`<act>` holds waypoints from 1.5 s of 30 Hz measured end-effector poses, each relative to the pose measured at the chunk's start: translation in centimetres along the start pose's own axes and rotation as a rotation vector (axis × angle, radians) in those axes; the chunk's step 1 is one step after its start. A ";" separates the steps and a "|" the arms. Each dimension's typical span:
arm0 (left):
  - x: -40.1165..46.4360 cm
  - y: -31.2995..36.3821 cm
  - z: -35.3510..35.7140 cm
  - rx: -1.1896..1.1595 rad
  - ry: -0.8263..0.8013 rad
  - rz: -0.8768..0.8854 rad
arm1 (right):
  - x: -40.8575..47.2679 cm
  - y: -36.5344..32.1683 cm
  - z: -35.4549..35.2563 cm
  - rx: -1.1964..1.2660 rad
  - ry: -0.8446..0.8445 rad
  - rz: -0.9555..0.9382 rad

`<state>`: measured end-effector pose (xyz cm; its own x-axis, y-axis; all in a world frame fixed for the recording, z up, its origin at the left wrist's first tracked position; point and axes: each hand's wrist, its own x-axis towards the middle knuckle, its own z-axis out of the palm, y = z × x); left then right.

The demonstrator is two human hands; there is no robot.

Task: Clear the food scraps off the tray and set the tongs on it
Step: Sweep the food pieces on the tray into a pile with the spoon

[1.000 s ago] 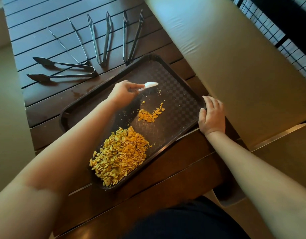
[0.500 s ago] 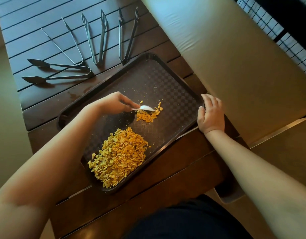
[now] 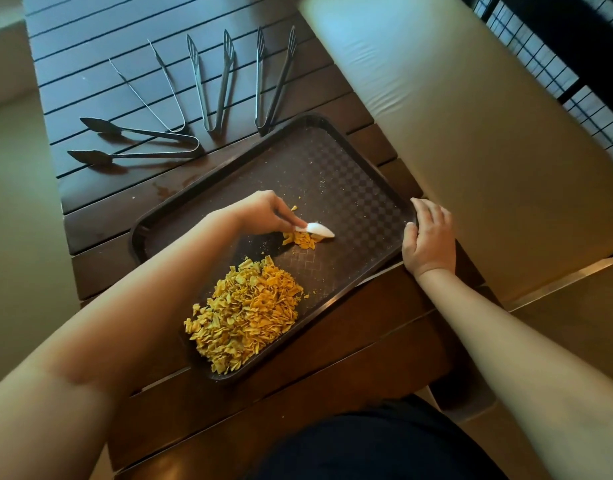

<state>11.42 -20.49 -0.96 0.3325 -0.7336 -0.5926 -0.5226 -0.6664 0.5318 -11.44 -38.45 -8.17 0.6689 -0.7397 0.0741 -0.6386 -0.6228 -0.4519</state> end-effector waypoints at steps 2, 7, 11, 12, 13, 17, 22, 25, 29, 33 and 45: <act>-0.6 -0.6 -0.1 0.028 -0.044 -0.012 | 0.0 0.0 0.1 0.001 -0.002 -0.001; -2.2 -2.2 -0.7 0.033 -0.107 -0.058 | 0.1 0.0 0.0 0.012 0.019 -0.024; -2.2 -2.5 -1.2 -0.270 0.175 -0.072 | 0.0 -0.1 0.0 0.009 0.015 -0.024; -1.9 -2.5 -1.1 -0.344 0.283 -0.083 | 0.0 -0.1 -0.1 0.008 0.014 -0.022; -1.6 -2.5 -0.9 -0.386 0.375 -0.099 | 0.0 -0.1 -0.1 0.008 0.014 -0.020; -0.7 -2.5 -0.2 -0.342 0.427 -0.167 | 0.0 -0.1 -0.1 0.003 0.014 -0.023; -2.1 -3.2 -0.1 -0.215 0.157 -0.180 | 0.0 -0.1 -0.2 0.009 0.011 -0.021; -3.3 -3.5 -0.9 -0.119 0.041 -0.197 | 0.0 -0.1 -0.1 0.007 0.004 -0.020; -3.5 -2.6 -1.6 -0.189 0.131 -0.111 | 0.0 -0.1 -0.1 0.013 0.001 -0.016; -1.7 -1.3 -0.3 -0.146 0.314 -0.057 | 0.0 -0.1 -0.1 0.003 0.002 -0.015; -4.6 -4.8 0.5 -0.001 0.020 -0.093 | 0.0 -0.2 -0.1 0.007 0.018 -0.020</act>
<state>12.03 -13.85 -1.08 0.3950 -0.6711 -0.6274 -0.4876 -0.7320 0.4759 -11.39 -38.37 -8.02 0.6744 -0.7317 0.0989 -0.6225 -0.6354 -0.4568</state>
